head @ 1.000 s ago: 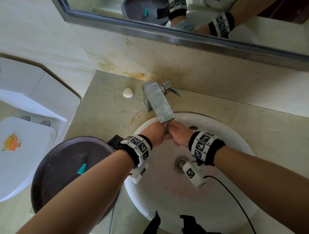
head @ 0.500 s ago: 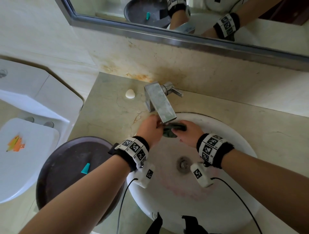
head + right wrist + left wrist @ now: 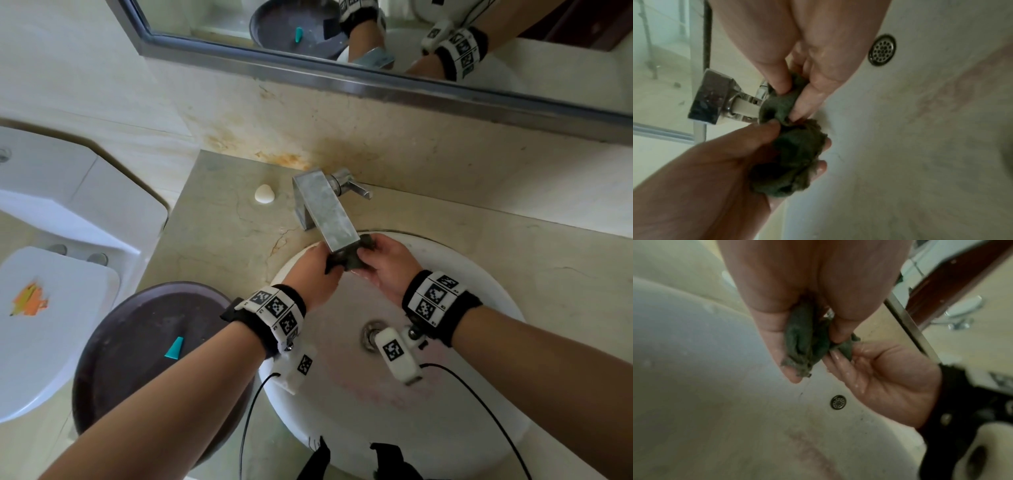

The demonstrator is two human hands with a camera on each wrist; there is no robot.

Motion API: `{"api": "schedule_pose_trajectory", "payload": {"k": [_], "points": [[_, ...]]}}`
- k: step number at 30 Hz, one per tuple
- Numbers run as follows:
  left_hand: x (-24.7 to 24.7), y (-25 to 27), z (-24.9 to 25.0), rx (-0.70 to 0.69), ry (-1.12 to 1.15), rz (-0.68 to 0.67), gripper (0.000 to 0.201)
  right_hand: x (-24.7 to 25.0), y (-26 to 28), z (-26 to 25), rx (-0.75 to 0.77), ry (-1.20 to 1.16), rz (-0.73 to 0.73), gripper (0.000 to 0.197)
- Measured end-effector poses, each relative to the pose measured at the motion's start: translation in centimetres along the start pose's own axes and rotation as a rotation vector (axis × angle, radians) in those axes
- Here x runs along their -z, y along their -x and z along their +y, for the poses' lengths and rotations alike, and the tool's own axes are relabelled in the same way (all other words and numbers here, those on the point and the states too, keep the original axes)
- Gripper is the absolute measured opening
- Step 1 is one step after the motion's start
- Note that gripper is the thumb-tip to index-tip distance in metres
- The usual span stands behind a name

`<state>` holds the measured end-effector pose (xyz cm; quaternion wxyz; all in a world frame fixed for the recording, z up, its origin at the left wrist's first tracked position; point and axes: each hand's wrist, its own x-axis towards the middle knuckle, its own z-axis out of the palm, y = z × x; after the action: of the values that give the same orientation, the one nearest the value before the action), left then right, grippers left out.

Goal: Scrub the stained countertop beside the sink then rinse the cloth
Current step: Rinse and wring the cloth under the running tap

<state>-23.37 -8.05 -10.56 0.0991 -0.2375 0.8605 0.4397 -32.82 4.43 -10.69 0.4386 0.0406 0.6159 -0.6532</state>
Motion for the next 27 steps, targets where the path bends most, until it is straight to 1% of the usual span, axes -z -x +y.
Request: {"api": "schedule_pose_trajectory", "payload": {"k": [1, 3, 5, 7, 8, 9, 10, 13, 15, 17, 19, 21, 22, 24, 27], "points": [[0.0, -0.1, 0.2, 0.014, 0.045, -0.023, 0.019, -0.1, 0.0, 0.0, 0.016, -0.013, 0.001, 0.022], [0.0, -0.1, 0.8, 0.075, 0.218, -0.056, 0.017, -0.1, 0.0, 0.1, 0.018, -0.038, 0.003, 0.029], [-0.1, -0.3, 1.3, 0.176, 0.456, -0.068, 0.019, -0.1, 0.0, 0.4, 0.04, 0.048, 0.016, 0.029], [0.0, -0.3, 1.7, 0.254, 0.659, -0.059, 0.027, -0.1, -0.1, 0.7, 0.105, 0.347, 0.063, 0.025], [0.1, -0.2, 1.8, 0.256, 0.703, -0.043, 0.034, -0.1, -0.1, 0.8, 0.125, 0.501, 0.072, 0.022], [0.2, -0.2, 1.8, 0.244, 0.727, -0.029, 0.038, -0.2, -0.1, 1.0, 0.132, 0.601, 0.064, 0.019], [0.1, -0.1, 1.8, 0.216, 0.74, -0.023, 0.037, -0.2, 0.0, 1.1, 0.126, 0.639, 0.045, 0.016], [-0.1, 0.1, 1.7, 0.091, 0.678, -0.028, 0.014, -0.2, 0.5, 1.0, 0.123, 0.577, -0.036, 0.027], [-0.3, -0.3, 1.3, 0.06, 0.586, 0.034, 0.015, 0.0, 0.7, 0.9, 0.146, 0.55, -0.08, 0.027], [-0.4, -0.8, 1.3, 0.068, 0.552, 0.091, 0.014, 0.3, 0.9, 0.6, 0.139, 0.495, -0.085, 0.023], [-0.6, -1.1, 1.7, 0.117, 0.59, 0.103, 0.013, 0.6, 0.7, 0.6, 0.135, 0.465, -0.015, 0.022], [-0.8, -1.4, 2.1, 0.167, 0.638, 0.115, 0.018, 0.4, 0.7, 0.4, 0.125, 0.461, 0.07, 0.021], [-0.9, -1.5, 2.2, 0.188, 0.683, 0.123, 0.021, 0.3, 0.7, 0.4, 0.098, 0.437, 0.082, 0.023], [-1.0, -1.6, 2.3, 0.217, 0.725, 0.13, 0.026, 0.0, 0.9, 0.5, 0.055, 0.376, 0.045, 0.028], [-1.1, -1.7, 2.4, 0.205, 0.621, 0.094, 0.032, -0.2, 1.3, 0.9, 0.091, 0.453, 0.016, 0.033]]}}
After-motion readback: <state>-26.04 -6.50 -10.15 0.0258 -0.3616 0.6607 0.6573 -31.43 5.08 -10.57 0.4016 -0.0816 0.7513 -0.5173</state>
